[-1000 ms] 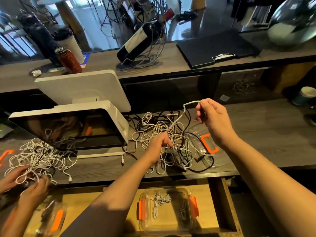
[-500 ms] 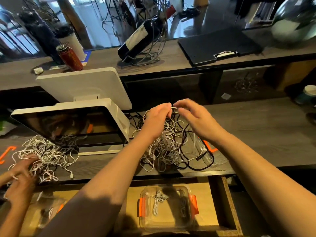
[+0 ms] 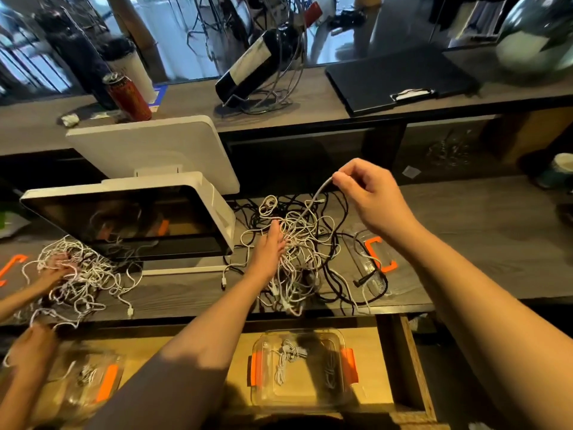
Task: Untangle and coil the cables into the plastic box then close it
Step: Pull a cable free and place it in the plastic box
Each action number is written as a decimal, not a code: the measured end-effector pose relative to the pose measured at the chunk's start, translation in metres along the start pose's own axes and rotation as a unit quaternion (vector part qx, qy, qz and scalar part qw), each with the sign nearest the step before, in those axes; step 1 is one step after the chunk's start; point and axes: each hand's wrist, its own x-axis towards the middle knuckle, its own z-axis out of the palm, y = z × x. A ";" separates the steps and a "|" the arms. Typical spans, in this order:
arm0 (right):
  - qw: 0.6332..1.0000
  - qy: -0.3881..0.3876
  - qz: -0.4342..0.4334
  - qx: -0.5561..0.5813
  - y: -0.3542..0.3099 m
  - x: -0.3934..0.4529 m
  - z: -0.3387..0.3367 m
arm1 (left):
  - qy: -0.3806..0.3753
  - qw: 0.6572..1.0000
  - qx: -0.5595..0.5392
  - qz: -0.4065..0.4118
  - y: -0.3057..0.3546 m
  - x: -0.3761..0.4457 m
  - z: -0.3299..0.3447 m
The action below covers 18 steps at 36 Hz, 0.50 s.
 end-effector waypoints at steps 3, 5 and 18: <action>1.000 0.022 0.005 0.011 0.001 -0.001 -0.005 | 0.033 0.999 0.007 0.010 -0.004 0.010 -0.006; 1.000 0.022 0.016 -0.004 0.004 -0.001 -0.009 | 0.046 0.999 0.021 0.013 -0.002 0.018 -0.010; 0.966 -0.048 0.155 -0.200 0.047 0.004 -0.015 | 0.064 0.975 0.066 0.201 0.093 0.039 -0.029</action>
